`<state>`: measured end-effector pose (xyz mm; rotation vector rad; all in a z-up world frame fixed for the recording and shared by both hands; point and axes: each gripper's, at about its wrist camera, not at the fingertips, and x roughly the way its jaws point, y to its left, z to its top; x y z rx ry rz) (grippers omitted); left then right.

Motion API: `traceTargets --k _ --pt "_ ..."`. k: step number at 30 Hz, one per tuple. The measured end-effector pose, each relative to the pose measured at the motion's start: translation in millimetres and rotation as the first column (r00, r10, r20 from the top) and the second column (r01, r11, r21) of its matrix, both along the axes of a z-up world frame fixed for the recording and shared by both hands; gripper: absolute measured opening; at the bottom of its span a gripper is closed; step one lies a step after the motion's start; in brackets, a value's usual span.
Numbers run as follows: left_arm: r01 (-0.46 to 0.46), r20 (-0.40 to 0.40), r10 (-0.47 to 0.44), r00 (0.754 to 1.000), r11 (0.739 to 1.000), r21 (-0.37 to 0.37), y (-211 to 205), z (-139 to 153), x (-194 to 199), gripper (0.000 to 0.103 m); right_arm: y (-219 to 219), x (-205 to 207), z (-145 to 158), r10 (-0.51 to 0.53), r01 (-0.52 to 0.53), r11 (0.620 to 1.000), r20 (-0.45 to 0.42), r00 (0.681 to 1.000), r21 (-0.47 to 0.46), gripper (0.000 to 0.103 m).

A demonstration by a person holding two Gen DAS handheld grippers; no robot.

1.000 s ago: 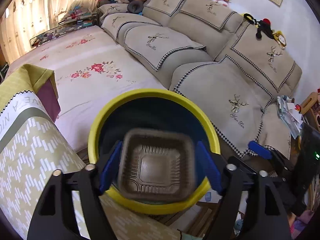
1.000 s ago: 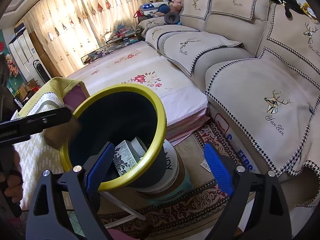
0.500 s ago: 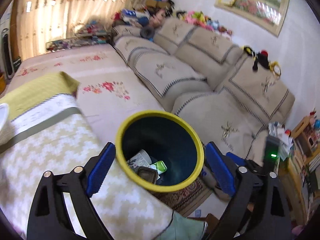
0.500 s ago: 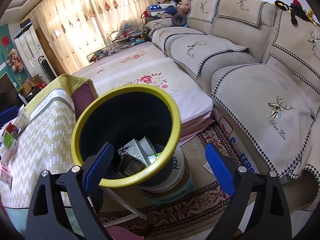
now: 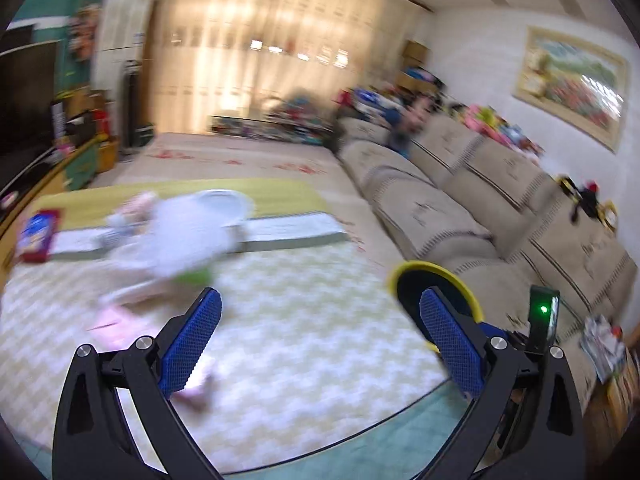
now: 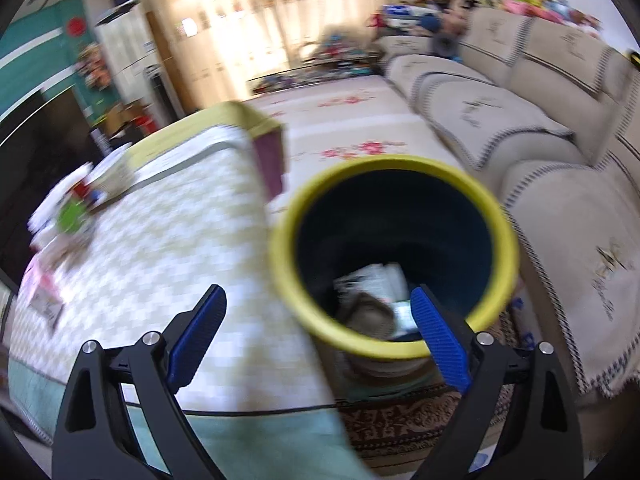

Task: Collect trash
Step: 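Move the right gripper to the pink milk carton and grasp it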

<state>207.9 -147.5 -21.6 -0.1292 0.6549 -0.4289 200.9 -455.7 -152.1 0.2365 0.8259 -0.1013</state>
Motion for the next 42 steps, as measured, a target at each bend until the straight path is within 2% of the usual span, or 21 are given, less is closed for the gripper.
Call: traceTargets --k 3,6,9,13,15,17,21,26,28,29,33,34,37,42 --pt "-0.12 0.014 0.12 0.993 0.993 0.006 50.2 -0.3 -10.3 0.098 43.2 10.2 2.0 0.117 -0.117 0.993 -0.003 0.993 0.013 0.089" --pt "-0.231 0.028 0.231 0.973 0.973 0.009 97.3 -3.0 -21.1 0.098 87.6 18.7 2.4 0.227 -0.227 0.974 -0.009 0.974 0.027 0.089" --pt "-0.308 0.025 0.308 0.951 0.951 -0.001 136.3 -9.6 -30.7 0.098 138.3 24.0 3.3 0.359 -0.357 0.933 -0.02 0.933 0.05 0.089" --pt "-0.367 -0.005 0.367 0.93 0.93 -0.029 177.6 -20.6 -37.3 0.098 204.7 28.3 5.6 0.52 -0.518 0.853 -0.022 0.854 0.064 0.089" --pt "-0.381 -0.018 0.381 0.925 0.924 -0.043 186.2 -26.4 -38.4 0.098 235.0 33.4 6.7 0.576 -0.575 0.817 -0.025 0.817 0.043 0.089" --pt "-0.387 -0.025 0.386 0.922 0.921 -0.052 192.7 -32.4 -40.1 0.098 258.9 42.3 8.5 0.609 -0.609 0.793 -0.024 0.793 0.012 0.089" --pt "-0.39 -0.034 0.388 0.921 0.919 -0.063 194.1 -40.3 -46.2 0.098 289.4 62.0 5.8 0.633 -0.634 0.773 -0.04 0.773 -0.017 0.089" --pt "-0.393 -0.04 0.391 0.919 0.916 -0.079 197.3 -42.8 -50.6 0.098 310.5 82.6 -2.3 0.644 -0.647 0.762 -0.073 0.762 -0.025 0.086" --pt "-0.394 -0.042 0.392 0.919 0.916 -0.081 197.8 -44.2 -50.7 0.098 320.8 85.7 -5.3 0.665 -0.667 0.745 -0.071 0.744 -0.012 0.075" --pt "-0.394 -0.043 0.392 0.919 0.915 -0.082 197.5 -44.2 -50.6 0.098 324.9 86.7 -5.8 0.673 -0.675 0.738 -0.073 0.736 -0.001 0.072" --pt "-0.394 -0.051 0.391 0.919 0.916 -0.082 196.5 -46.3 -51.2 0.098 325.0 81.5 -7.9 0.693 -0.692 0.721 -0.068 0.718 0.042 0.046" --pt "-0.393 -0.051 0.39 0.919 0.916 -0.081 196.1 -46.9 -50.9 0.098 323.5 78.8 -7.1 0.697 -0.695 0.717 -0.065 0.715 0.053 0.043" --pt "-0.392 -0.053 0.389 0.92 0.917 -0.078 192.7 -47.3 -51.3 0.098 315.4 64.8 -0.1 0.701 -0.698 0.712 -0.028 0.712 0.079 0.04" --pt "-0.385 -0.053 0.382 0.923 0.92 -0.071 186.7 -48.0 -50.2 0.098 292.4 35.0 21.7 0.685 -0.688 0.719 0.064 0.726 0.097 0.039"
